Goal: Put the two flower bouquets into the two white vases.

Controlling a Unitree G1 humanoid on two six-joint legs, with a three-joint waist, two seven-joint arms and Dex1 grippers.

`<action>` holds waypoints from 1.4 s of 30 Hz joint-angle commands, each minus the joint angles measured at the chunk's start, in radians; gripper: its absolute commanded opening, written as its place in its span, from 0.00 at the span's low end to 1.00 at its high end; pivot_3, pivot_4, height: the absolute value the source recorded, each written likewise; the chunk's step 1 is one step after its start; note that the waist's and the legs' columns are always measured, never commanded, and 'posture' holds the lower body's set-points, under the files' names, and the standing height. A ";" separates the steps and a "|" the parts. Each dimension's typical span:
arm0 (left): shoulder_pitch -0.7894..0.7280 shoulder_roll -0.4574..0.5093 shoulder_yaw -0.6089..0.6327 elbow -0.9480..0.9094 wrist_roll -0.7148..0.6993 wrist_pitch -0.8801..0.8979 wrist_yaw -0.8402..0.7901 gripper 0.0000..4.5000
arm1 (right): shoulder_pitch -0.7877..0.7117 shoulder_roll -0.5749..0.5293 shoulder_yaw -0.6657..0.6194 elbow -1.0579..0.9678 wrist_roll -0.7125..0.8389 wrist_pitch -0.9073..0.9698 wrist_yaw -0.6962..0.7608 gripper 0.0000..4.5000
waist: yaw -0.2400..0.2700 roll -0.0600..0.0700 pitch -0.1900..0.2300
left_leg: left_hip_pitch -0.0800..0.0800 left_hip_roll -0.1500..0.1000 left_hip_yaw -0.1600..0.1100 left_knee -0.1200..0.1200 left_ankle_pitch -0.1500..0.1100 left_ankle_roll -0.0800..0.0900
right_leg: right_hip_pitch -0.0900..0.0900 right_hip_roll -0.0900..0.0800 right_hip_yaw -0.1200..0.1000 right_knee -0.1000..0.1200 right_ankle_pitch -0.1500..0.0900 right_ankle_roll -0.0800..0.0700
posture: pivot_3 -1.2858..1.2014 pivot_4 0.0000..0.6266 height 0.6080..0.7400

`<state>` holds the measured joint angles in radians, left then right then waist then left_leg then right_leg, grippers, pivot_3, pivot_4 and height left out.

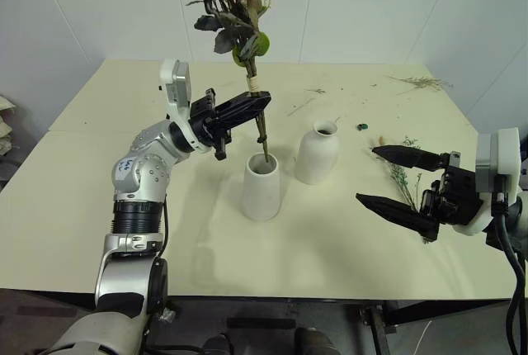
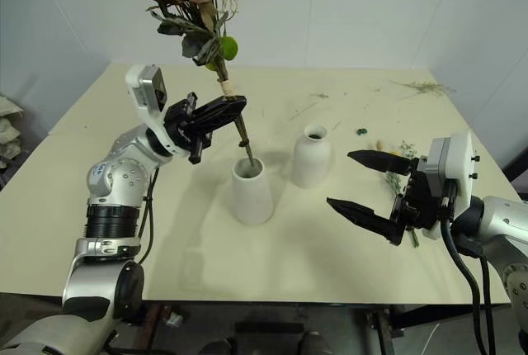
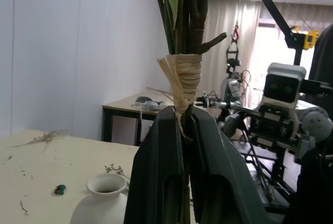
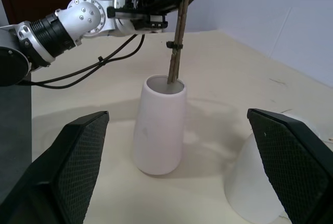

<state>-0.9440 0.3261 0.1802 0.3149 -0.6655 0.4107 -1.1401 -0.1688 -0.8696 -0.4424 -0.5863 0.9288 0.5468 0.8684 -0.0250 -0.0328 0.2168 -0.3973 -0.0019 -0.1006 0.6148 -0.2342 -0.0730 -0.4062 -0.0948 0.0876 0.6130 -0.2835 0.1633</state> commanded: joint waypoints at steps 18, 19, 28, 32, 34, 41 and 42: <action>0.029 0.053 -0.079 0.034 0.129 -0.217 -0.127 0.60 | 0.011 0.045 -0.002 -0.045 -0.013 -0.037 -0.060 1.00 | 0.000 0.000 0.000 | -0.001 0.000 0.000 0.000 0.000 0.001 | 0.000 0.000 0.000 -0.001 0.000 0.000 | 0.52 0.24 1.00; 0.031 0.061 -0.074 0.032 0.135 -0.218 -0.118 0.66 | 0.011 0.044 -0.002 -0.043 -0.016 -0.040 -0.059 1.00 | -0.001 0.000 0.000 | -0.001 0.000 0.000 0.000 0.000 0.001 | -0.001 0.000 0.000 -0.001 0.000 0.000 | 0.52 0.24 1.00; 0.063 0.180 -0.056 0.030 0.143 -0.206 -0.143 1.00 | 0.003 0.033 -0.004 -0.010 -0.042 -0.047 -0.054 1.00 | -0.001 0.000 0.000 | -0.001 0.000 0.000 0.000 0.000 0.001 | 0.000 0.000 0.000 -0.001 0.000 0.000 | 0.52 0.24 1.00; 0.077 0.274 -0.065 0.056 0.170 -0.224 -0.204 1.00 | 0.017 -0.010 -0.050 0.067 -0.071 -0.009 -0.057 1.00 | -0.003 0.000 0.000 | -0.001 0.000 0.000 0.000 0.000 0.001 | -0.001 0.000 0.000 -0.001 0.000 0.000 | 0.52 0.24 1.00; 0.079 0.320 -0.067 0.059 0.169 -0.210 -0.246 1.00 | 0.019 -0.072 -0.067 0.139 -0.108 0.035 -0.065 1.00 | -0.002 0.000 0.000 | -0.001 0.000 0.000 0.000 0.000 0.001 | -0.001 0.000 0.000 -0.001 0.000 0.000 | 0.52 0.24 1.00; 0.080 0.380 -0.041 0.002 0.109 -0.165 -0.321 1.00 | -0.082 -0.303 0.014 0.400 -0.200 0.355 -0.163 1.00 | -0.001 0.001 0.000 | -0.002 0.000 0.000 -0.001 0.000 0.002 | -0.002 0.000 0.000 -0.001 0.000 -0.002 | 0.52 0.24 1.00; 0.087 0.381 -0.035 -0.018 0.094 -0.150 -0.327 1.00 | -0.119 -0.312 0.040 0.436 -0.206 0.388 -0.170 1.00 | -0.002 0.001 0.000 | -0.002 0.000 0.000 -0.001 0.000 0.002 | -0.002 0.000 0.000 -0.001 0.000 -0.002 | 0.52 0.24 1.00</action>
<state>-0.8548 0.6915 0.1180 0.3527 -0.5281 0.2423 -1.4525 -0.2502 -1.1606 -0.4224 -0.1808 0.7336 0.8813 0.7141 -0.0266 -0.0322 0.2168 -0.4002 -0.0013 -0.1007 0.6139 -0.2343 -0.0711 -0.4092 -0.0949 0.0874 0.6123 -0.2836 0.1617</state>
